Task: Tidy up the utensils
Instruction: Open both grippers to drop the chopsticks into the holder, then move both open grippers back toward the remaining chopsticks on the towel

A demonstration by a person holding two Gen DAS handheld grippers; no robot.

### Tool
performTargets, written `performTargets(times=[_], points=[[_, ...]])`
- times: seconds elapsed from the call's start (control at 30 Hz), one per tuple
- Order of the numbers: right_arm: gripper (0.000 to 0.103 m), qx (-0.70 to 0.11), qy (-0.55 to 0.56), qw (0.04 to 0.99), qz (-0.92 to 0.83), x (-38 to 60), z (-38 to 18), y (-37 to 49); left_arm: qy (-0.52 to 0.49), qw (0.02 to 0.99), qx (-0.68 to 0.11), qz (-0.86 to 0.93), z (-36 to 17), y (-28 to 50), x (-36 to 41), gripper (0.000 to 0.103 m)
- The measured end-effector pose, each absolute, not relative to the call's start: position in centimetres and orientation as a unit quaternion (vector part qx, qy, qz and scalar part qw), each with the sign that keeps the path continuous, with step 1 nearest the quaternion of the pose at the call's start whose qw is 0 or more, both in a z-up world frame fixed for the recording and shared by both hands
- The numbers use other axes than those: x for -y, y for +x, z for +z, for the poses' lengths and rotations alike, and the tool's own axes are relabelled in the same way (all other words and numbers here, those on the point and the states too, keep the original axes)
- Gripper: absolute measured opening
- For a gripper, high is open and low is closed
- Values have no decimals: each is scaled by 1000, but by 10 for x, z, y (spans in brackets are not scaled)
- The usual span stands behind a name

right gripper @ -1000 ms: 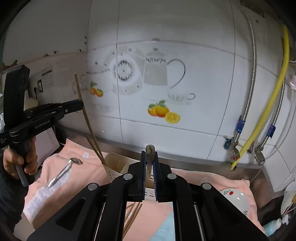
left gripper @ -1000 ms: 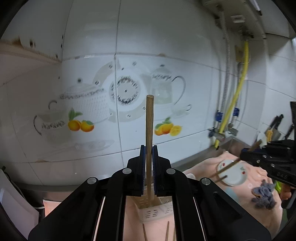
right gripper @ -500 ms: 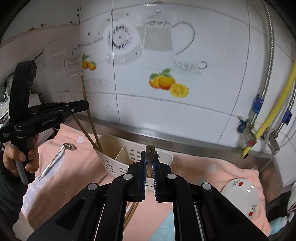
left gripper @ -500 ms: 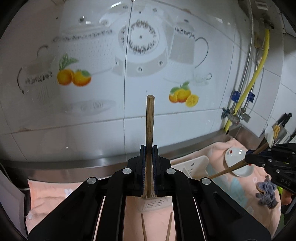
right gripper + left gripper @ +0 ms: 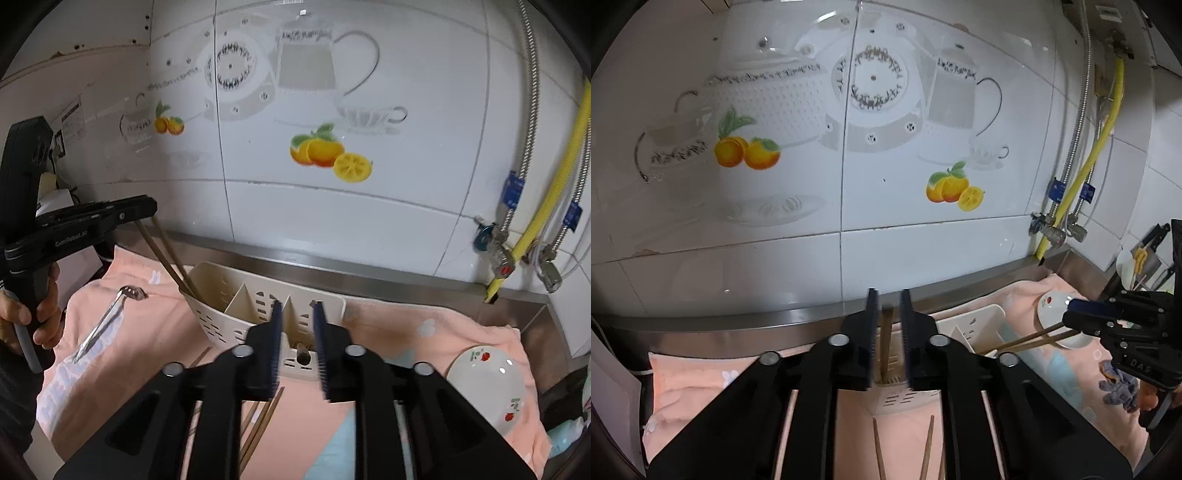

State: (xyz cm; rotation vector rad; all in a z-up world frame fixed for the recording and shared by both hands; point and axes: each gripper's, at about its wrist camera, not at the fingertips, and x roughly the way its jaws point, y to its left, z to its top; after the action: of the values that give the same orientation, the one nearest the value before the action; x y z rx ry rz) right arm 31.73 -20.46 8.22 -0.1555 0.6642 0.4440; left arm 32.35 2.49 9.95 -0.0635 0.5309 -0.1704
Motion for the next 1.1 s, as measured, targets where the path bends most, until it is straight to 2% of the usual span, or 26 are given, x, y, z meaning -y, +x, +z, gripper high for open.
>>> performTargets(times=[0.23,0.4,0.6,1.1], points=[[29,-290,-67,930,216,212,95,282,-26,966,-242,-88,108,286,-25,29],[31,-288,-63,929,223,211,82,251,-25,964,-248,-94,95,253,-25,35],[31,-310,-56,922,225,209,45,219,-30,958,-267,-99,63,215,-27,41],[30,-419,-29,889,180,204,-88,176,-67,942,-314,-96,-11,155,-38,45]])
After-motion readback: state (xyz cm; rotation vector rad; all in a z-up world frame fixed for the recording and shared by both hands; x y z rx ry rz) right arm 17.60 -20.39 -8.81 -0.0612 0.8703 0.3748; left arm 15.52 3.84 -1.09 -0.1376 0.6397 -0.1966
